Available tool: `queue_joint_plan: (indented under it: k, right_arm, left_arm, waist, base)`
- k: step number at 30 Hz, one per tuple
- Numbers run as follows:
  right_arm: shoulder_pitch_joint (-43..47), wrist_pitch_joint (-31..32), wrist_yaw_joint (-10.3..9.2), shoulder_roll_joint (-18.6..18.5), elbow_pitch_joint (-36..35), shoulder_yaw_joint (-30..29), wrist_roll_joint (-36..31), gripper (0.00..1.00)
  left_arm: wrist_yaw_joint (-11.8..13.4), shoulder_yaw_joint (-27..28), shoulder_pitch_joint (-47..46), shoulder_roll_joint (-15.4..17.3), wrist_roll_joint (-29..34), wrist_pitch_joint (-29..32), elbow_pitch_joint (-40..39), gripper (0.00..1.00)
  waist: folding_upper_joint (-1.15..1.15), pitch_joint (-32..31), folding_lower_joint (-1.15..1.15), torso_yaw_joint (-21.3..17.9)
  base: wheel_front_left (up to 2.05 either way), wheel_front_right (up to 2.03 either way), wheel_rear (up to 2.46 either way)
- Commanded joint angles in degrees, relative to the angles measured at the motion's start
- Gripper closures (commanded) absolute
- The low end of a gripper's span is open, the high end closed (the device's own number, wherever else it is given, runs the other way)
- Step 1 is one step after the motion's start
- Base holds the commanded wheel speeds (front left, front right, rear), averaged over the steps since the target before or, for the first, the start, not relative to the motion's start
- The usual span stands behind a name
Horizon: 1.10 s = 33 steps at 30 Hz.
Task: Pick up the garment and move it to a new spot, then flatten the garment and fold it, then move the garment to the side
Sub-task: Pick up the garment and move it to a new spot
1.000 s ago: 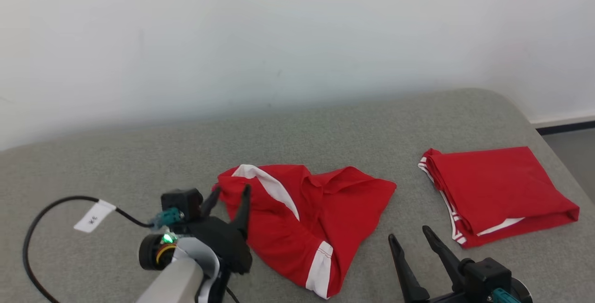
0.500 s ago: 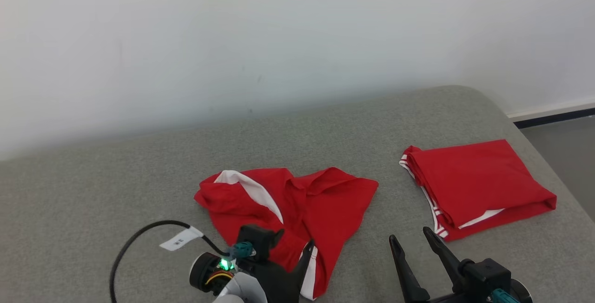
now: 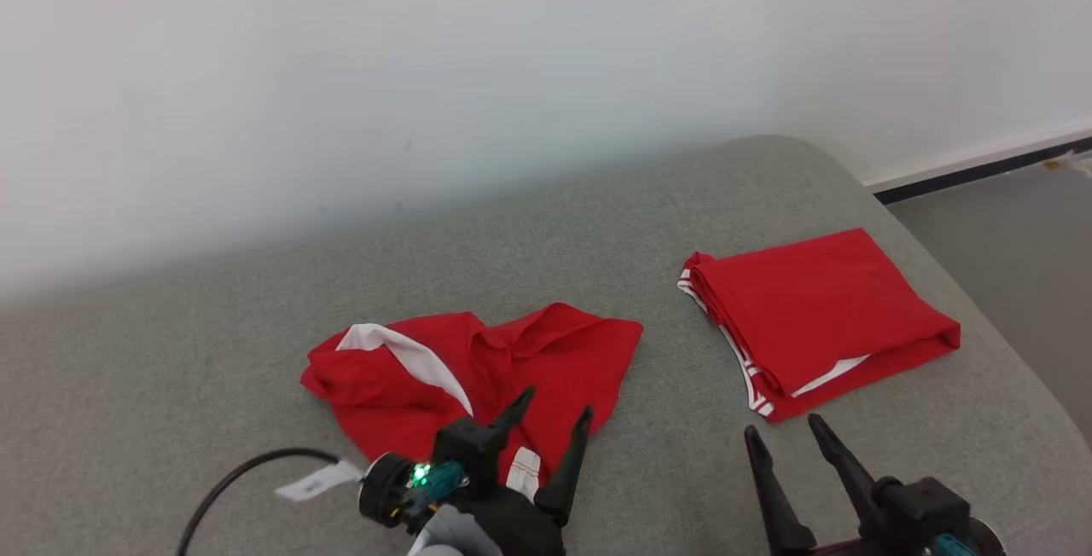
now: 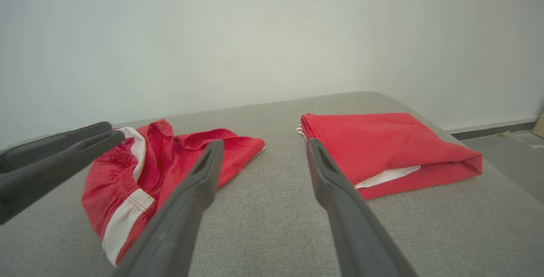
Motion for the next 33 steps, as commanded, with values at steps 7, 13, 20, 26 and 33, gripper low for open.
queue_joint_plan:
  k: [7,13,20,26,33]
  right_arm:
    - [2.0,-1.5,-0.14,0.0,0.2,-2.8,0.2,0.0]
    - [3.2,-2.7,-0.14,0.0,0.9,-4.8,0.0,0.0]
    - [4.3,-5.5,-0.14,0.0,2.7,-6.7,1.0,0.0]
    - [5.5,-8.5,-0.14,0.0,5.0,-8.5,0.2,0.0]
    - [5.3,-8.3,-0.14,0.0,7.2,-8.6,-0.6,0.0]
  left_arm:
    - [2.7,10.4,9.9,3.1,4.6,-1.8,-13.5,0.0]
    - [2.8,23.1,22.8,3.1,11.0,-1.8,-27.2,0.0]
    - [-2.3,34.4,33.5,1.1,15.9,-1.8,-33.3,0.0]
    - [-6.0,40.2,38.3,1.0,18.8,-1.8,-32.8,0.0]
    - [-7.8,42.5,41.3,1.9,20.9,-1.8,-30.6,0.0]
  waist:
    - [0.0,-1.6,0.0,4.5]
    - [0.0,-2.9,0.0,9.5]
    - [0.0,-4.4,0.0,14.3]
    - [0.0,-5.5,0.0,17.6]
    - [0.0,-5.8,0.0,19.2]
  base:
    - [0.0,0.0,0.0]
    - [0.0,0.0,0.0]
    - [0.0,0.0,0.0]
    - [0.0,0.0,0.0]
    - [0.0,0.0,0.0]
